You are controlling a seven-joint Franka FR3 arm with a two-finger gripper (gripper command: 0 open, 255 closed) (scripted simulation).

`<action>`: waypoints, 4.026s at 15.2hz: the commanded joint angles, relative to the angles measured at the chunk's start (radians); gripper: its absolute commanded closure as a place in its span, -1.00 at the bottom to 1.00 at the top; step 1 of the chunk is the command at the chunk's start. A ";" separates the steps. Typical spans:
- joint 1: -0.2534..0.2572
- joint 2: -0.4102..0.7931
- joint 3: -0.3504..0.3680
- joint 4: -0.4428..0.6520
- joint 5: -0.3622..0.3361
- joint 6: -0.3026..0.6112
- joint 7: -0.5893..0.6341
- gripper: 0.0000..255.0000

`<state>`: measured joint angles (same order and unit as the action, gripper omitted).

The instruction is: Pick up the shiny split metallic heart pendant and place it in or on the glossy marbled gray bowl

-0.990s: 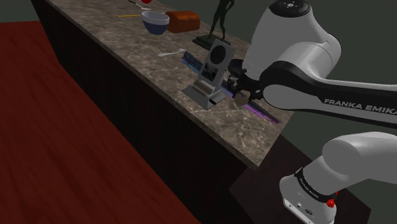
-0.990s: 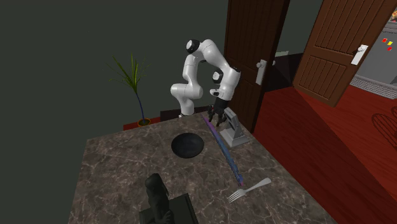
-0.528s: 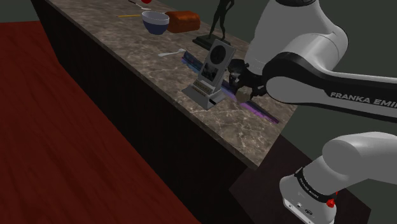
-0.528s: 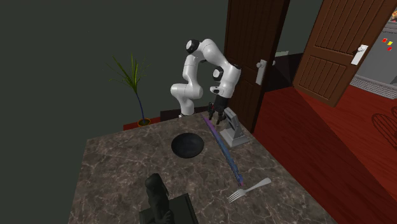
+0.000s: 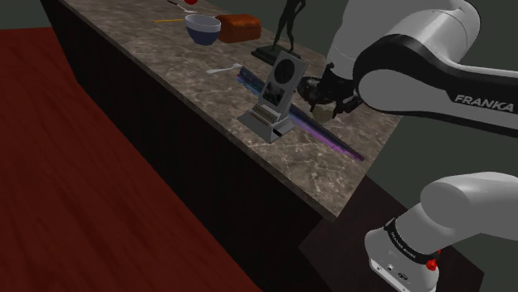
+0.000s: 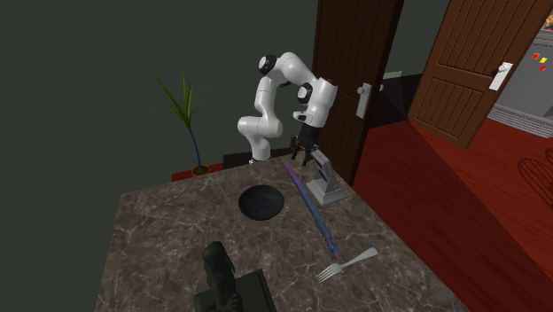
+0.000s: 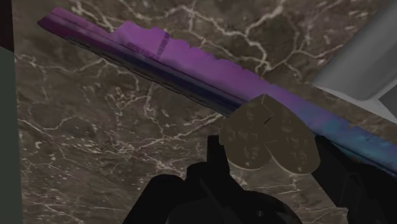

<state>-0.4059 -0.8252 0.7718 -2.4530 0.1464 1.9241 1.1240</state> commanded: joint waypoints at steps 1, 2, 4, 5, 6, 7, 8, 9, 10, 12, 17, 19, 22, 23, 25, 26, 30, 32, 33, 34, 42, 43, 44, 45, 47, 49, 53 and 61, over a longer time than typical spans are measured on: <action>-0.002 -0.002 -0.012 0.024 -0.006 -0.026 -0.008 1.00; -0.004 -0.002 -0.018 0.036 -0.009 -0.038 -0.011 1.00; -0.006 -0.002 -0.028 0.061 -0.015 -0.062 -0.017 1.00; -0.008 -0.002 -0.033 0.073 -0.019 -0.074 -0.020 1.00; -0.010 -0.001 -0.037 0.086 -0.022 -0.086 -0.024 1.00; -0.012 0.000 -0.042 0.099 -0.025 -0.098 -0.027 1.00; -0.014 0.001 -0.046 0.112 -0.028 -0.109 -0.030 1.00; -0.015 0.002 -0.050 0.125 -0.031 -0.121 -0.033 1.00; -0.018 0.004 -0.055 0.138 -0.034 -0.133 -0.035 1.00; -0.035 0.022 -0.066 0.151 -0.048 -0.124 -0.053 1.00; -0.118 0.124 -0.102 0.182 -0.109 -0.044 -0.120 1.00; -0.153 0.171 -0.111 0.203 -0.134 -0.016 -0.142 1.00; -0.206 0.248 -0.121 0.244 -0.174 0.023 -0.171 1.00; -0.223 0.275 -0.123 0.260 -0.188 0.034 -0.180 1.00; -0.258 0.331 -0.125 0.296 -0.217 0.054 -0.194 1.00; -0.274 0.361 -0.125 0.316 -0.232 0.062 -0.200 1.00; -0.336 0.480 -0.119 0.404 -0.296 0.085 -0.217 1.00; -0.335 0.480 -0.117 0.378 -0.299 0.111 -0.209 1.00; -0.335 0.480 -0.115 0.366 -0.300 0.123 -0.205 1.00; -0.335 0.481 -0.113 0.353 -0.301 0.136 -0.201 1.00; -0.338 0.496 -0.095 0.261 -0.320 0.236 -0.162 1.00; -0.339 0.499 -0.092 0.251 -0.324 0.249 -0.156 1.00; -0.341 0.502 -0.089 0.240 -0.327 0.261 -0.150 1.00; -0.342 0.506 -0.086 0.230 -0.331 0.274 -0.144 1.00; -0.343 0.509 -0.083 0.220 -0.336 0.286 -0.138 1.00; -0.343 0.510 -0.083 0.220 -0.336 0.286 -0.137 1.00; -0.343 0.510 -0.083 0.220 -0.336 0.286 -0.137 1.00; -0.334 0.491 -0.088 0.236 -0.319 0.255 -0.149 -1.00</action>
<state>-0.7453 -0.3234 0.6869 -2.2227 -0.1824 2.1943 0.9813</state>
